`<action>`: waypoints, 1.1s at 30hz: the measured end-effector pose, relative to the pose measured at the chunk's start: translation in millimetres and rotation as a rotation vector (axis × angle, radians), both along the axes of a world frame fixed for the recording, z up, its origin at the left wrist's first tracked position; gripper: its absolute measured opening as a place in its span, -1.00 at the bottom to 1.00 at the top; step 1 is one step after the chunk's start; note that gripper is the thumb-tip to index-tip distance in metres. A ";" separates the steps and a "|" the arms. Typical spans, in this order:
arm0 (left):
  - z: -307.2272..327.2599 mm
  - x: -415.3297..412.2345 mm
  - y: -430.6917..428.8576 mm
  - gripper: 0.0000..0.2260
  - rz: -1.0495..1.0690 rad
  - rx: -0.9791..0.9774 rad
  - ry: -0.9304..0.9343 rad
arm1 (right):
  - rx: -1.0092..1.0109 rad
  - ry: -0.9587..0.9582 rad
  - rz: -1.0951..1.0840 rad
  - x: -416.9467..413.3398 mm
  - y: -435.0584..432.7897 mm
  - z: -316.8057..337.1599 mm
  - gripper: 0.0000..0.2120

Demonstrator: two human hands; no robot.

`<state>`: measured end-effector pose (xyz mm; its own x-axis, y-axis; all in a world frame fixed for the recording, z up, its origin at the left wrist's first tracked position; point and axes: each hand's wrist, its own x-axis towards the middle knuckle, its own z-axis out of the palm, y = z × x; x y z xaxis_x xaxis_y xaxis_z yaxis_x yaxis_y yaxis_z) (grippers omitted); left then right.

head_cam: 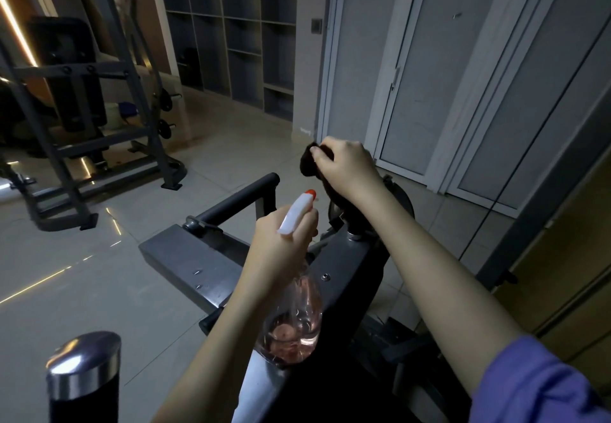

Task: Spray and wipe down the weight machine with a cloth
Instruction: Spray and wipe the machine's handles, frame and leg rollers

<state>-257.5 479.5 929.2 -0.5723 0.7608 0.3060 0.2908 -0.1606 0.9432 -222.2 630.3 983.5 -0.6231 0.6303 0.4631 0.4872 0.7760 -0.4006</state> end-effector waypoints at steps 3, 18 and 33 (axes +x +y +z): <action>0.0 -1.5 -0.8 -0.70 0.004 0.018 -0.011 | -0.093 -0.085 -0.039 -8.0 5.3 9.0 -0.76; -2.9 -1.7 1.8 -0.67 0.026 -0.036 -0.040 | 0.214 0.011 -0.015 2.8 -1.1 -26.6 -0.78; -1.0 -1.1 -1.1 -0.68 0.040 -0.031 -0.036 | -0.504 0.527 0.182 3.9 7.5 -24.0 -0.80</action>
<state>-258.5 478.5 928.3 -0.6131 0.7455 0.2614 0.2622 -0.1201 0.9575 -218.3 637.8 959.6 -0.5130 0.7534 0.4114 0.0142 0.4867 -0.8735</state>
